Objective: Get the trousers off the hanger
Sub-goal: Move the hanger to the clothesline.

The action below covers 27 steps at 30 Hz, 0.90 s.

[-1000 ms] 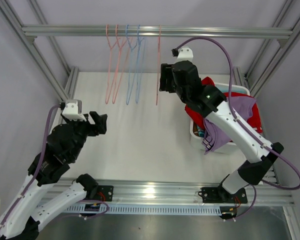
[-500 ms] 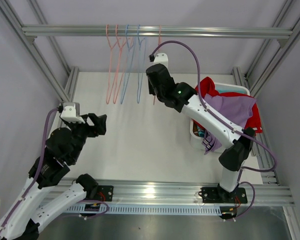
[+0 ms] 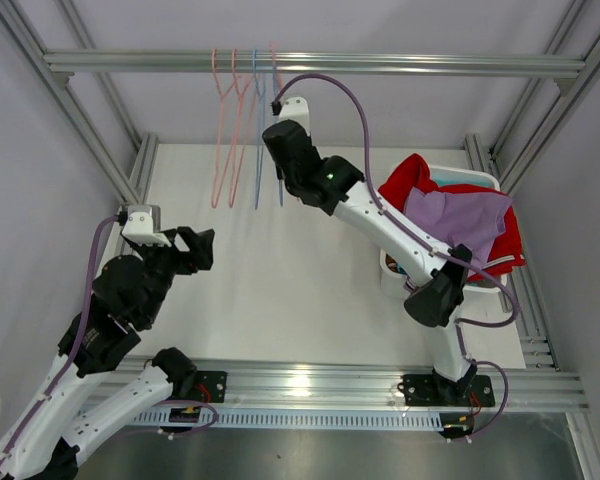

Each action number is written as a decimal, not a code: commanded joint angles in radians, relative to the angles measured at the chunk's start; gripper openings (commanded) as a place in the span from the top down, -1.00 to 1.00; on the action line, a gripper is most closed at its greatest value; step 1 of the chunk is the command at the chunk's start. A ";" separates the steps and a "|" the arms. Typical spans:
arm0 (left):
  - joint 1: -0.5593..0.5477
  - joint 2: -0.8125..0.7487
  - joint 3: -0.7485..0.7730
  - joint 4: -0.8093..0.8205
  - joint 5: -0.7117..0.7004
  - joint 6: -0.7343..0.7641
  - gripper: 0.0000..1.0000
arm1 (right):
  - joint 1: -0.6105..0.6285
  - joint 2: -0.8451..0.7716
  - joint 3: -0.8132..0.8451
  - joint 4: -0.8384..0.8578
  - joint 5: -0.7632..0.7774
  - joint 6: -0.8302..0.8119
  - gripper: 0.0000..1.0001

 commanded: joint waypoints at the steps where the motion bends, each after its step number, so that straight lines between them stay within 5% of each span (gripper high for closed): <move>1: -0.001 -0.004 -0.002 0.030 0.018 -0.005 -0.68 | 0.027 0.067 0.106 -0.028 0.036 -0.035 1.00; 27: -0.001 -0.007 0.000 0.028 0.033 -0.003 -0.68 | 0.108 0.213 0.274 0.027 -0.021 -0.009 1.00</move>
